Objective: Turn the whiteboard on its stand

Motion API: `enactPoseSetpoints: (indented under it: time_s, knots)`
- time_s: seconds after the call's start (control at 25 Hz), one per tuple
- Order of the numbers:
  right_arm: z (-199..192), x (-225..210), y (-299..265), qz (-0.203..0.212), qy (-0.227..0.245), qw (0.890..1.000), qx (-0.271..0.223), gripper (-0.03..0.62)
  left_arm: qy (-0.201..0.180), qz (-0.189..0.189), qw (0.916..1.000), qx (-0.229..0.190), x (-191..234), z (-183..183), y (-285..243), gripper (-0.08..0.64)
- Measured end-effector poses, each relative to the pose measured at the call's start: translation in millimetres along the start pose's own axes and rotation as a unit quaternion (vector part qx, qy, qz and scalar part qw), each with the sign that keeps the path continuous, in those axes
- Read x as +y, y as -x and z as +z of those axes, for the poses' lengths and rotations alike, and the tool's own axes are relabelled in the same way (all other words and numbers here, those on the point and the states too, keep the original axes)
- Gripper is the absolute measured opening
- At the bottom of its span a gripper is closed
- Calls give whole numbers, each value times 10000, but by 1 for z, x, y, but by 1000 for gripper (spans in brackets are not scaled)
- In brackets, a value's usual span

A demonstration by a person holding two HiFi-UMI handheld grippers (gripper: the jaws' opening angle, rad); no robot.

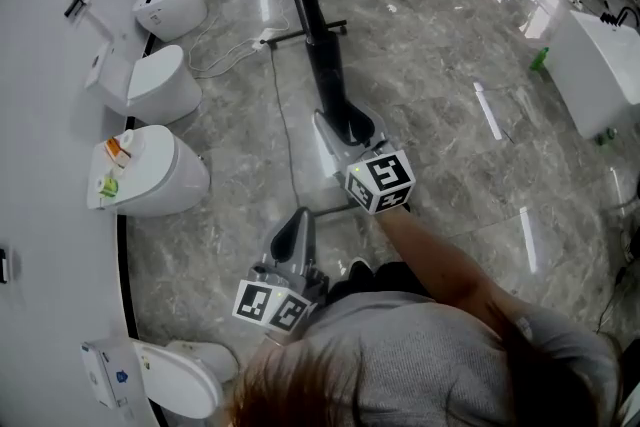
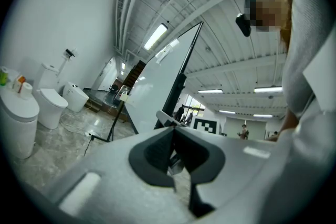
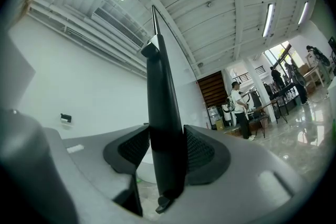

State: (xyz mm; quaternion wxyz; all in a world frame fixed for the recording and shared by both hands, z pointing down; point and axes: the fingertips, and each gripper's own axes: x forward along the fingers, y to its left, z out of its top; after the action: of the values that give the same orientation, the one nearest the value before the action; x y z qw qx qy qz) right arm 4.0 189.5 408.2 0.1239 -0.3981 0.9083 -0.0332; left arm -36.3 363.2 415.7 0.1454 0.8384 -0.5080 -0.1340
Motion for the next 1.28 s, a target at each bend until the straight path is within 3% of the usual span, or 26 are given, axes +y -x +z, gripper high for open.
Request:
enactPoseSetpoints:
  time_s: [0.64,1.28]
  knots:
    - [3,29,51,343,-28,9993,133,186,259,411,9988,12,-48,-27,39,-3]
    - [4,64,104,485,-107,9985,212,183,408,513,9978,19,-93,-53,85,-3]
